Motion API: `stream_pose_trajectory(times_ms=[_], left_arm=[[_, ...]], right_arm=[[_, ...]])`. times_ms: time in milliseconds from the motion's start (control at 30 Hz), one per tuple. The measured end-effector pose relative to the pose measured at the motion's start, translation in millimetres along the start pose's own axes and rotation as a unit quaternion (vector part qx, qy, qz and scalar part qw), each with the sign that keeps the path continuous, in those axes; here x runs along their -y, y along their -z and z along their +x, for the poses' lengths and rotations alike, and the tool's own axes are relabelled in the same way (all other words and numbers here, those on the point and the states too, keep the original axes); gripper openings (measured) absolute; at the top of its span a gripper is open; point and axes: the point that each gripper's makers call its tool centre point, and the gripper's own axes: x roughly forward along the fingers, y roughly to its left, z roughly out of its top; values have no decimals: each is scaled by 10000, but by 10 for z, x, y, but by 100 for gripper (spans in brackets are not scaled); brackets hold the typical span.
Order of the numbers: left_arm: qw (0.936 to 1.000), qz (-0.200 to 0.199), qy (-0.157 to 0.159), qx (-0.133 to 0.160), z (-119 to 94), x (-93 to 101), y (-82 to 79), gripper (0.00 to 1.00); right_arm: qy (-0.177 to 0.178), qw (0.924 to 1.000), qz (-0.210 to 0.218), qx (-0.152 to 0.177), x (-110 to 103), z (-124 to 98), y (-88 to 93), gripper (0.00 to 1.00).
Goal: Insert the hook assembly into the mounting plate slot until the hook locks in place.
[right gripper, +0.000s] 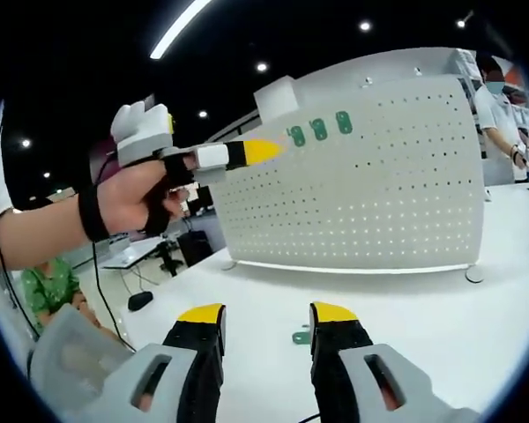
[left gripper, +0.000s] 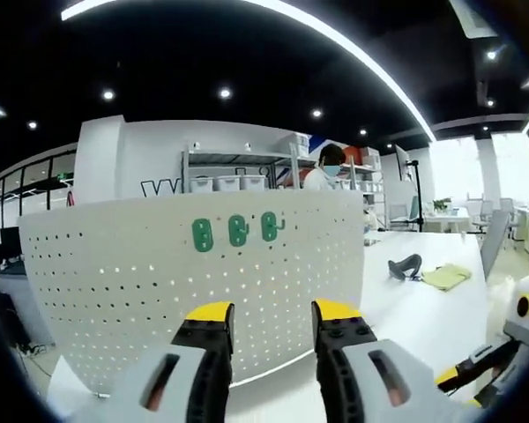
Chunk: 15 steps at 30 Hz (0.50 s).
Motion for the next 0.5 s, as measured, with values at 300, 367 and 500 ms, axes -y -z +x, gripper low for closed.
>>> stream_pose_trajectory(times_ms=[300,367,500], left_arm=[[9994,-173,312,-7,-311,69,131,39],[9992,-213,353,-2,-380,63,160,41],[9985,-254,479,-8,-502,57,197,43]], right_arm=[[164,9997,-29,-182,-35,69,71,39],[168,9996,-57,-209,-52,96,90,39],[262,9992,-50,-282,-60,131,140,40]])
